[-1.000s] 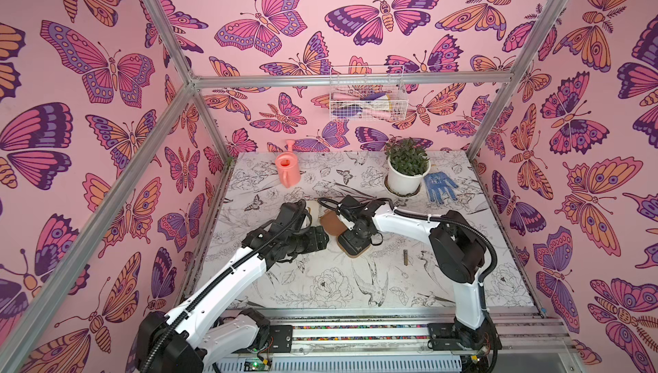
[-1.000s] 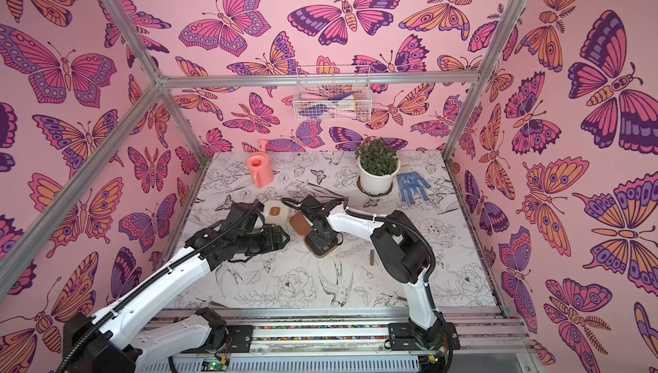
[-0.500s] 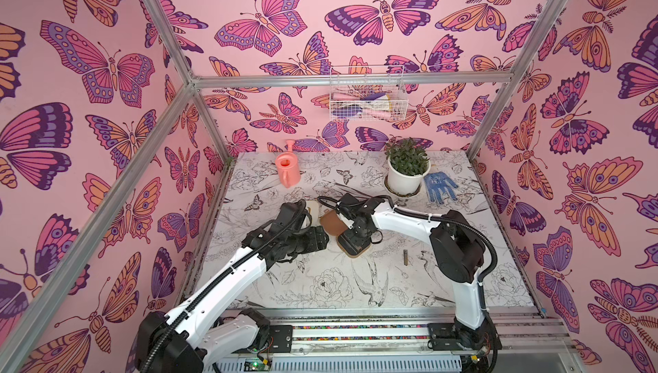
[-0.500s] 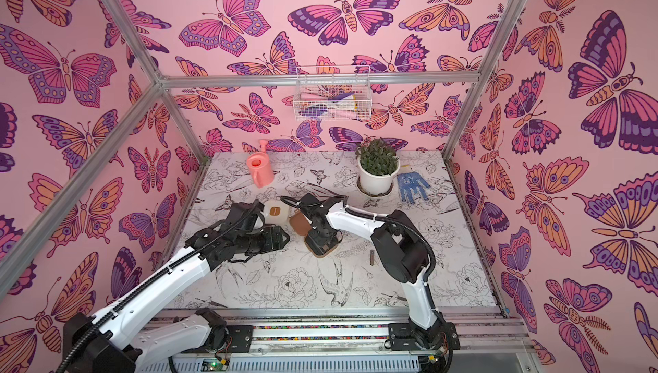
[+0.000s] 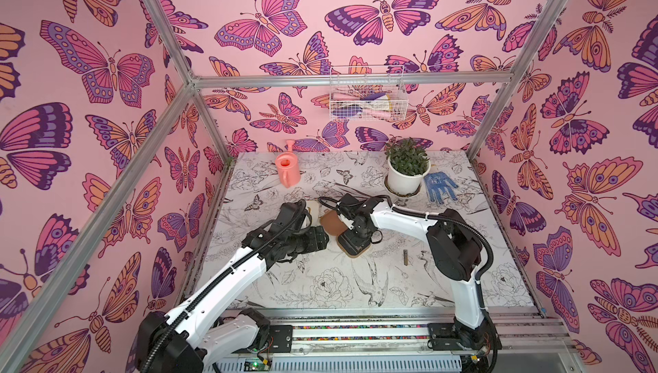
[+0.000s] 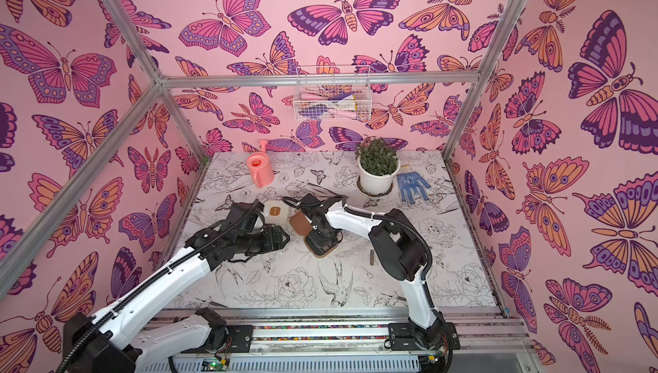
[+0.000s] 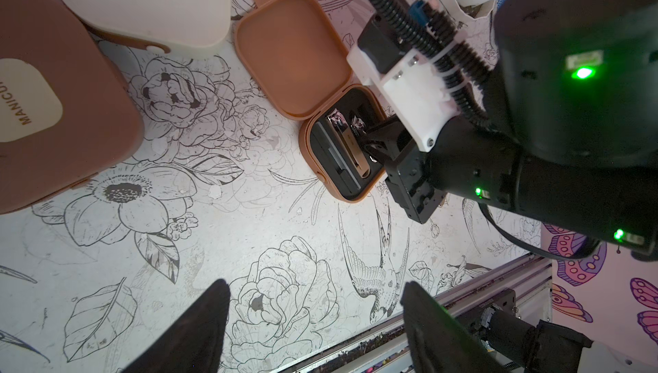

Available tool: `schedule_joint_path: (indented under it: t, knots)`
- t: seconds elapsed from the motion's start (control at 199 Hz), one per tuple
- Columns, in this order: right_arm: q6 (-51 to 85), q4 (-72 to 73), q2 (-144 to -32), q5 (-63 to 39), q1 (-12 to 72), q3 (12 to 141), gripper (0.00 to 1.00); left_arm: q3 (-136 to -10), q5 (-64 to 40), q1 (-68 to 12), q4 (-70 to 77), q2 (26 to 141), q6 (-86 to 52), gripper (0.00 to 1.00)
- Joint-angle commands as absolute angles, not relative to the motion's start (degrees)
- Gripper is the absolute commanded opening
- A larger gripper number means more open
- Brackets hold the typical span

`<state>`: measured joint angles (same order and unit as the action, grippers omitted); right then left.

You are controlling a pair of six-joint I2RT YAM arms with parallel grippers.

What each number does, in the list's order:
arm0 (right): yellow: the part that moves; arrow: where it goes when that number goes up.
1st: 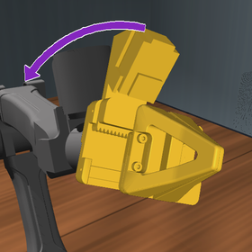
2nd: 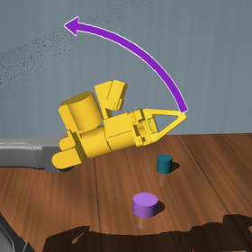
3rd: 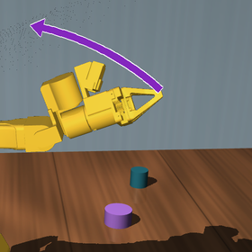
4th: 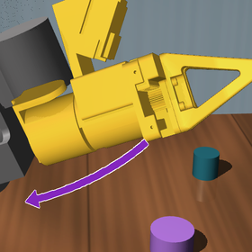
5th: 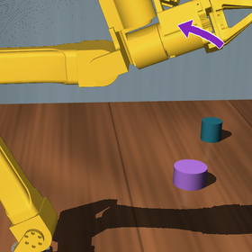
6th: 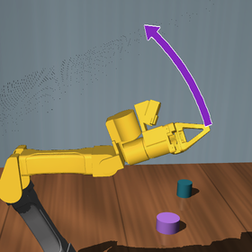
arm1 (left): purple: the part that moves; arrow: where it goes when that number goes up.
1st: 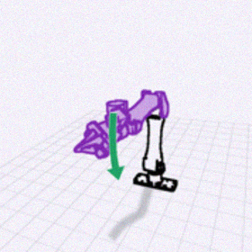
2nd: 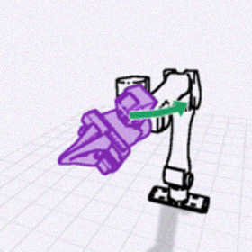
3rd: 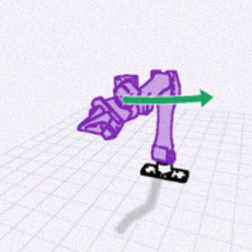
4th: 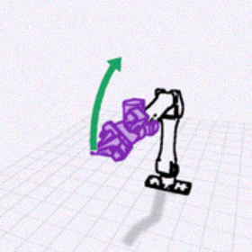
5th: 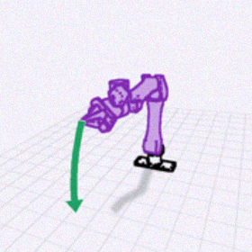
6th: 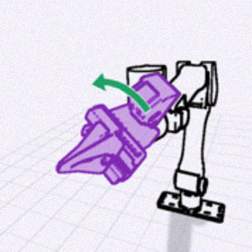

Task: Organize nail clipper sets
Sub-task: Place the nail clipper in the storage box.

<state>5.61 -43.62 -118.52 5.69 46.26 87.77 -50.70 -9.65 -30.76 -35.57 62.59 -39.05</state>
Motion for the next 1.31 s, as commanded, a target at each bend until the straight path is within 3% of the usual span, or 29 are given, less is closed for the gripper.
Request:
schedule_joint_path:
  t: [0.0,0.972,1.108,1.304]
  knots:
    - [6.12,-43.00,-121.07,4.32,45.40,88.85,0.00,-50.10,-9.75,-30.76,-35.07,62.31,-38.72,0.78]
    - [10.05,-38.41,-121.56,3.13,44.63,87.22,0.00,-50.10,-9.99,-30.76,-35.02,63.19,-38.58,0.78]
    - [10.12,-38.49,-120.32,3.60,44.61,87.07,0.15,-50.18,-10.02,-30.76,-35.07,63.32,-38.61,0.78]
    - [9.88,-39.96,-118.32,4.17,44.56,88.87,0.25,-50.36,-10.11,-30.76,-35.05,63.37,-38.58,0.78]
